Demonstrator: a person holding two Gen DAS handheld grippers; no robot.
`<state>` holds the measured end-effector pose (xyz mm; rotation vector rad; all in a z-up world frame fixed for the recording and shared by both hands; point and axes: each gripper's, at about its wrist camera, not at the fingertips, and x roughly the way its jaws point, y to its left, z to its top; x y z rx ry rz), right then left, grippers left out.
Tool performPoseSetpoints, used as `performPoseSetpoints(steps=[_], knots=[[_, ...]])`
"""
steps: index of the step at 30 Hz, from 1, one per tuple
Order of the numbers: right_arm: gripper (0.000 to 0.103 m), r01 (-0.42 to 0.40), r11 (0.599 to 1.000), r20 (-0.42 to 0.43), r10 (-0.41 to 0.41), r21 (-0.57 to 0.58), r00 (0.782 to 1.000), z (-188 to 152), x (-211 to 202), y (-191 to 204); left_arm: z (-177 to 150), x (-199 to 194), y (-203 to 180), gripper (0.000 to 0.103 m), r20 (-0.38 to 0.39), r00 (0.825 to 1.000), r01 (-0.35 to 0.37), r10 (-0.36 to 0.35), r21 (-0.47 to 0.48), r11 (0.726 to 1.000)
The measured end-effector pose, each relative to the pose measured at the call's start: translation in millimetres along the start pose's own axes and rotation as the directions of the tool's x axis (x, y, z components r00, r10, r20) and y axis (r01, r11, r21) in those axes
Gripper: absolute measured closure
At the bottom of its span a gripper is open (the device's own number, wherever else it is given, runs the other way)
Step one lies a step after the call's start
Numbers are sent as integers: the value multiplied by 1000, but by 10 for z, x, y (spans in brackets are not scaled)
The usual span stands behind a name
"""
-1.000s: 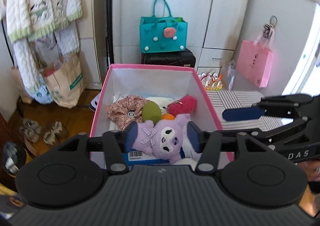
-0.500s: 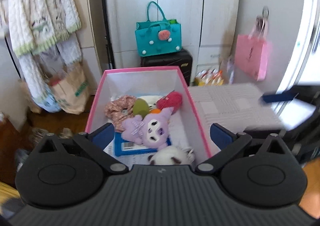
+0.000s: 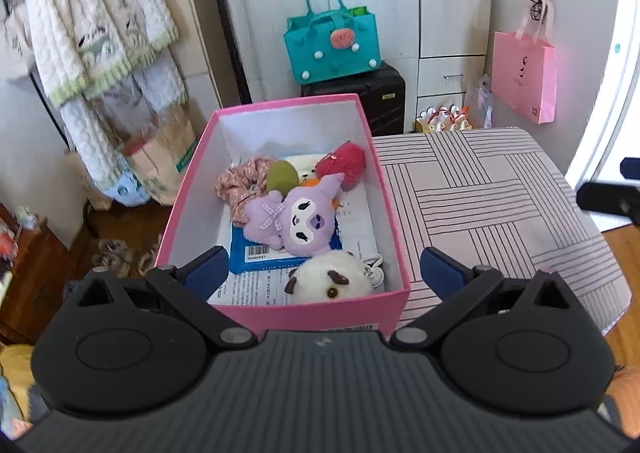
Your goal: Organize soft objects
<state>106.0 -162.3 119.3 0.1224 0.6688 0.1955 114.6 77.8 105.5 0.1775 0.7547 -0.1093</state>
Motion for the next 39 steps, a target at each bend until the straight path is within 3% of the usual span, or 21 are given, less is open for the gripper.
performPoseSetpoints(steps=[2, 4, 6, 10, 12, 16, 24, 32, 39], knots=[[4, 95, 995, 0, -95, 19, 995, -70, 38, 2, -47, -30, -70, 0, 16, 1000, 7, -7, 20, 1000], [4, 148, 988, -67, -151, -51, 986, -116, 114, 56, -89, -52, -122, 0, 30, 1000, 1, -1, 18, 1000], [4, 185, 978, -83, -193, -92, 978, -161, 108, 107, -127, -87, -138, 0, 42, 999, -17, 17, 5, 1000], [4, 150, 989, -61, -149, 16, 987, -241, -95, 102, -187, -89, -126, 0, 26, 999, -29, 30, -50, 998], [4, 171, 984, -43, -169, 54, 985, -285, -177, 117, -207, -88, -129, 0, 17, 999, -33, 34, -54, 998], [4, 268, 962, -12, -268, 42, 963, -378, -286, 181, -240, -118, -143, 0, 16, 999, -38, 39, -65, 997], [4, 293, 956, -18, -293, 20, 956, -409, -281, 252, -276, -101, -216, 0, 4, 999, -36, 36, -80, 996], [4, 390, 921, 28, -389, -20, 921, -503, -264, 306, -334, -89, -319, 0, 4, 999, -35, 36, -70, 997], [4, 388, 922, 29, -388, 4, 921, -535, -267, 237, -380, -82, -349, 0, 4, 999, -48, 49, -77, 996]])
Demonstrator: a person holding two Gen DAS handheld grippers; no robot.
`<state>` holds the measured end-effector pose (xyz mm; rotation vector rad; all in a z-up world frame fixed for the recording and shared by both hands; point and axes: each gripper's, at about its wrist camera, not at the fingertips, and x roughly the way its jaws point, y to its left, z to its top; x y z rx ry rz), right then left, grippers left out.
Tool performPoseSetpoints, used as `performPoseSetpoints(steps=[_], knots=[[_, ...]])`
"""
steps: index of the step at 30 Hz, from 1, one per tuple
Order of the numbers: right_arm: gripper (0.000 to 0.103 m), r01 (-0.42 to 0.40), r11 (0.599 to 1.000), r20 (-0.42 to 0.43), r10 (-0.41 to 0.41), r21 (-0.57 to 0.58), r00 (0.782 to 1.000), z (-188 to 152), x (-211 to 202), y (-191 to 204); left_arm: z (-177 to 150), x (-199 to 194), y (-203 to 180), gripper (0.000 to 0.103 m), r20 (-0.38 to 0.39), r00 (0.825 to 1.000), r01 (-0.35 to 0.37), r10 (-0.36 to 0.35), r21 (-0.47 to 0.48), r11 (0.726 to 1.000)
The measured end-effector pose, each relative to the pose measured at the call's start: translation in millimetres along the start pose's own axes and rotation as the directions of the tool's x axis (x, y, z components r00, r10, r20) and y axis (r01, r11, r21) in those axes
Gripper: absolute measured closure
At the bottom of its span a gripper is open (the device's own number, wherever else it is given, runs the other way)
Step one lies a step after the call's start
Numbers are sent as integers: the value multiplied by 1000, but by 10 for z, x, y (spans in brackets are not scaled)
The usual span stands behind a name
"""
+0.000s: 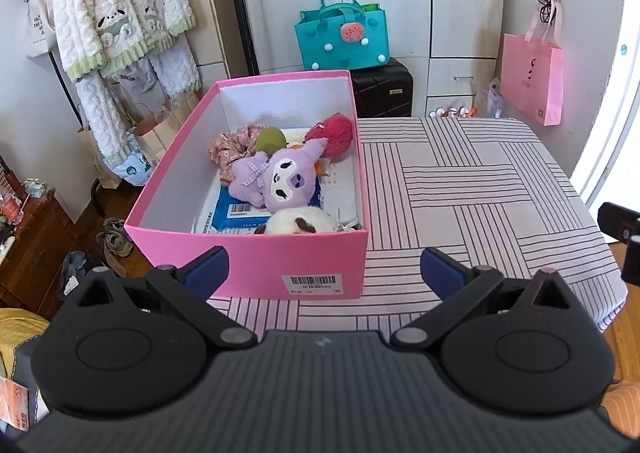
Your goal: Organize soft objects
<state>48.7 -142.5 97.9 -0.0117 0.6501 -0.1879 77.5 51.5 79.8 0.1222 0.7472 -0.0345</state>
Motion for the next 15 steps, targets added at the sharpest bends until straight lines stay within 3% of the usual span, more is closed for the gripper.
performPoseSetpoints(steps=[8, 15], knots=[[4, -33, 999, 19, 32, 26, 999, -70, -22, -8, -17, -34, 15, 0, 32, 999, 7, -6, -28, 1000], [4, -51, 998, 85, 47, 48, 995, -145, -89, -63, -118, -96, -51, 0, 130, 991, -39, 40, -17, 999]])
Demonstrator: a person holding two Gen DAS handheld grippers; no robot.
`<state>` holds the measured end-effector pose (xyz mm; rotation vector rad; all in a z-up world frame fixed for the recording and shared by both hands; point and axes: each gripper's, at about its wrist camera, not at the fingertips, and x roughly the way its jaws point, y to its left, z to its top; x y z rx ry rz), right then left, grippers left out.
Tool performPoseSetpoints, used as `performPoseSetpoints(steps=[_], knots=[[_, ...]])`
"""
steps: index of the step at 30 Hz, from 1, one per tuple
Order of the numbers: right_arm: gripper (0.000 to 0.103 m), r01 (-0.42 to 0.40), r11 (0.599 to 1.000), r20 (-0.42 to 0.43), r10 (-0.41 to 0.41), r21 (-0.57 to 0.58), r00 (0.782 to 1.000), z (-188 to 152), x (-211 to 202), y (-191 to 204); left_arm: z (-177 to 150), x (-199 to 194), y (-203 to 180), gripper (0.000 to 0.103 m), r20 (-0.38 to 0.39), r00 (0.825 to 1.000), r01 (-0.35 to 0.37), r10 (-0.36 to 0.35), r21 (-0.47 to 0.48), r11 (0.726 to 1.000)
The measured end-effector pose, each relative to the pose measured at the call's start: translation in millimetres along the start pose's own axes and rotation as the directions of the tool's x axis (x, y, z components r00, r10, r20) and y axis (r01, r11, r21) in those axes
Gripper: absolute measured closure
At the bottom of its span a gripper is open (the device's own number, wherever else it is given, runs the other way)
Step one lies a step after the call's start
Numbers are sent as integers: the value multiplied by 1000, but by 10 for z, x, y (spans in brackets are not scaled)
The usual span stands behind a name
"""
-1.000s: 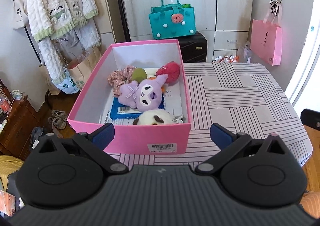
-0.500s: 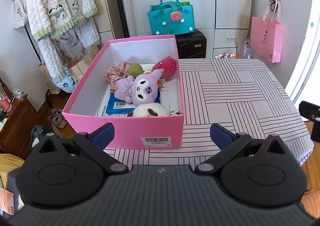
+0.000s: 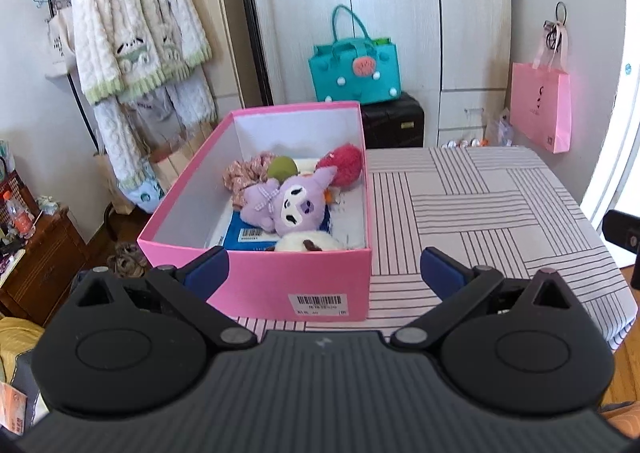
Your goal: Organize soft objects
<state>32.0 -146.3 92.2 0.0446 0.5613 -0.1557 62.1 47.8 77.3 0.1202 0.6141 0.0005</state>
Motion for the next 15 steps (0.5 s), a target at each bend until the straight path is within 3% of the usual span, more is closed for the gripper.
performPoseSetpoints(steps=[8, 15], knots=[[4, 48, 999, 94, -47, -11, 995, -184, -46, -47, -152, -70, -31, 0, 74, 994, 80, -79, -10, 997], [4, 20, 1000, 143, -20, 3, 990, -293, -104, -101, -217, -158, -129, 0, 115, 986, 125, -125, 8, 992]])
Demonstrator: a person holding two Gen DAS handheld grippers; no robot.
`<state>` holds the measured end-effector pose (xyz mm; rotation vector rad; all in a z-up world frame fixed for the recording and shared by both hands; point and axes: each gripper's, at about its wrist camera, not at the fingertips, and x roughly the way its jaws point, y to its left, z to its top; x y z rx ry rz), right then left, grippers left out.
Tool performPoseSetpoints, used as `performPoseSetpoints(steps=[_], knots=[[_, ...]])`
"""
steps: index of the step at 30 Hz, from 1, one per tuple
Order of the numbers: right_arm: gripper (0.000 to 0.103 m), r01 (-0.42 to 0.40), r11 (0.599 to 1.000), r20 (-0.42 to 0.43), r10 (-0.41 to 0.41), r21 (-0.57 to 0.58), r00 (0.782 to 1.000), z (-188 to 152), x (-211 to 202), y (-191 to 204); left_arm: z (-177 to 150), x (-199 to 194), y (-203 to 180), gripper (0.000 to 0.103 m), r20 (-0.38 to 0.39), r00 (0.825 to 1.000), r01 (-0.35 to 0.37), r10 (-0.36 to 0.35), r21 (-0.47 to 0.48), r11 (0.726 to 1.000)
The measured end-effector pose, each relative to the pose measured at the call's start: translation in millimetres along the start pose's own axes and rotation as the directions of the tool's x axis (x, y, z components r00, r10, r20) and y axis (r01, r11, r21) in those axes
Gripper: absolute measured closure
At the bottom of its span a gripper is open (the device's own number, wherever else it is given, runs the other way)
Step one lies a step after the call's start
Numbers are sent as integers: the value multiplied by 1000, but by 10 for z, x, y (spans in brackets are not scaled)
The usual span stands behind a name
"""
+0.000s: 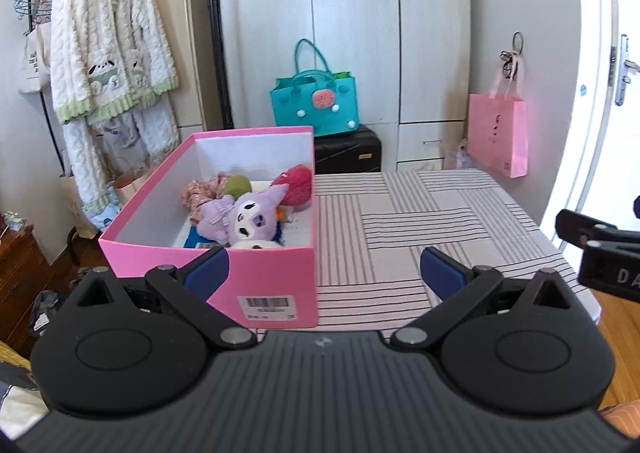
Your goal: Organize soft objects
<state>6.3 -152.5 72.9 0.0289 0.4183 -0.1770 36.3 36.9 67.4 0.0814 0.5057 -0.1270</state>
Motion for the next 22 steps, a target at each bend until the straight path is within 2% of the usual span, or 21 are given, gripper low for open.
performPoseSetpoints(steps=[4, 10, 17, 22], knots=[[4, 11, 1000, 12, -11, 3, 1000, -22, -23, -21, -10, -21, -23, 0, 2, 1000, -2, 2, 4, 1000], [4, 15, 1000, 6, -16, 14, 1000, -11, -41, -46, -11, -29, -49, 0, -3, 999, -51, 51, 7, 999], [4, 22, 1000, -3, -22, 14, 1000, -19, -32, -20, -13, -15, 17, 0, -19, 999, -35, 35, -32, 999], [4, 17, 1000, -7, -17, 22, 1000, -24, -34, -19, -23, -3, 26, 0, -22, 999, -47, 46, -26, 999]])
